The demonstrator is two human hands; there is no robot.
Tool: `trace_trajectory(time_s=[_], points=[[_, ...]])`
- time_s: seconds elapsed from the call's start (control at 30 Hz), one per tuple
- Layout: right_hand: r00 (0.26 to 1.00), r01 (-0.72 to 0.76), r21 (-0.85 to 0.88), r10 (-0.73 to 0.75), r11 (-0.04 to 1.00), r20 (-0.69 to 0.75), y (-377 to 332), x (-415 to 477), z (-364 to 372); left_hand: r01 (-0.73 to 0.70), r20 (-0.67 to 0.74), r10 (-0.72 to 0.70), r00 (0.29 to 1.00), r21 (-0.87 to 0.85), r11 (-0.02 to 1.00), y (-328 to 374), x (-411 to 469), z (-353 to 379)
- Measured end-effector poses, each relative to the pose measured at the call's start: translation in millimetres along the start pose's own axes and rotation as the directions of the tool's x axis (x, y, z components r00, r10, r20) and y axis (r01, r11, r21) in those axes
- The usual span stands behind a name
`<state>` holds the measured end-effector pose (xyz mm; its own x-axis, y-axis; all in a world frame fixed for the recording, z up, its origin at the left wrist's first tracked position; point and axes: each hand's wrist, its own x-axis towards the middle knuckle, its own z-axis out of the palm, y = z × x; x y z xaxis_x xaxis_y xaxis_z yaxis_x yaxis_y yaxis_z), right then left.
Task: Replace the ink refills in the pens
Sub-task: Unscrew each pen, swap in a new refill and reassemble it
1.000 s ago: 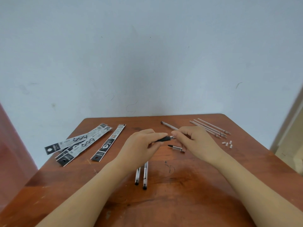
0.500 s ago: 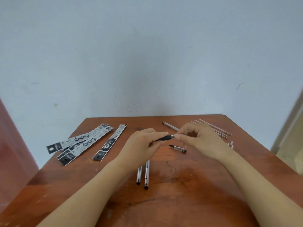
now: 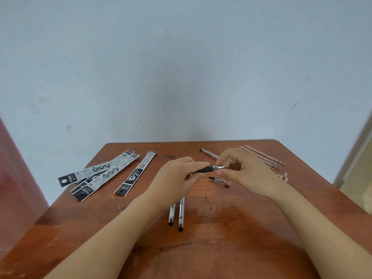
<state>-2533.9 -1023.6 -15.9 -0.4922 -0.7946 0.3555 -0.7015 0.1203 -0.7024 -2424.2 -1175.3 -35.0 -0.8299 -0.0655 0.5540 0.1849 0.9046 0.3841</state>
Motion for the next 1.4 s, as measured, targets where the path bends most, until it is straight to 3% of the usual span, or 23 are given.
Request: trace_trajectory(time_s=[0.53,0.7,0.93,1.07,1.17,1.3,1.4], points=[[0.997,-0.062,0.003,0.062,0.998,0.043,0.3,-1.3,0.7,-0.028,-0.035,0.027,0.999,-0.022,0.999,-2.9,0.9,1.6],[0.987,-0.096,0.007,0.095,0.995,0.133,3.5,-2.3,2.3,-0.183,0.027,0.181,0.983,0.144,0.973,-6.1,-0.8,0.0],[0.960,-0.230,0.327,0.157,0.917,0.233,6.0,-0.8,3.1,-0.363,0.049,0.372,0.927,0.367,0.856,-3.1,0.4,-8.2],[0.949,-0.268,0.404,0.167,0.875,0.268,3.5,-1.3,3.9,-0.377,0.064,0.387,0.920,0.413,0.829,-4.6,0.3,-10.2],[0.957,-0.266,0.415,0.186,0.870,0.224,-1.2,-0.3,5.6,-0.313,0.047,0.319,0.946,0.378,0.871,-4.9,1.7,-9.9],[0.950,-0.292,0.417,0.310,0.861,0.024,2.0,4.9,6.5,-0.206,0.025,0.210,0.977,0.332,0.921,-7.6,3.2,-11.5],[0.945,-0.288,0.168,0.309,0.943,-0.111,10.4,8.0,0.5,-0.112,-0.015,0.124,0.992,0.343,0.933,-13.0,2.4,-13.9]])
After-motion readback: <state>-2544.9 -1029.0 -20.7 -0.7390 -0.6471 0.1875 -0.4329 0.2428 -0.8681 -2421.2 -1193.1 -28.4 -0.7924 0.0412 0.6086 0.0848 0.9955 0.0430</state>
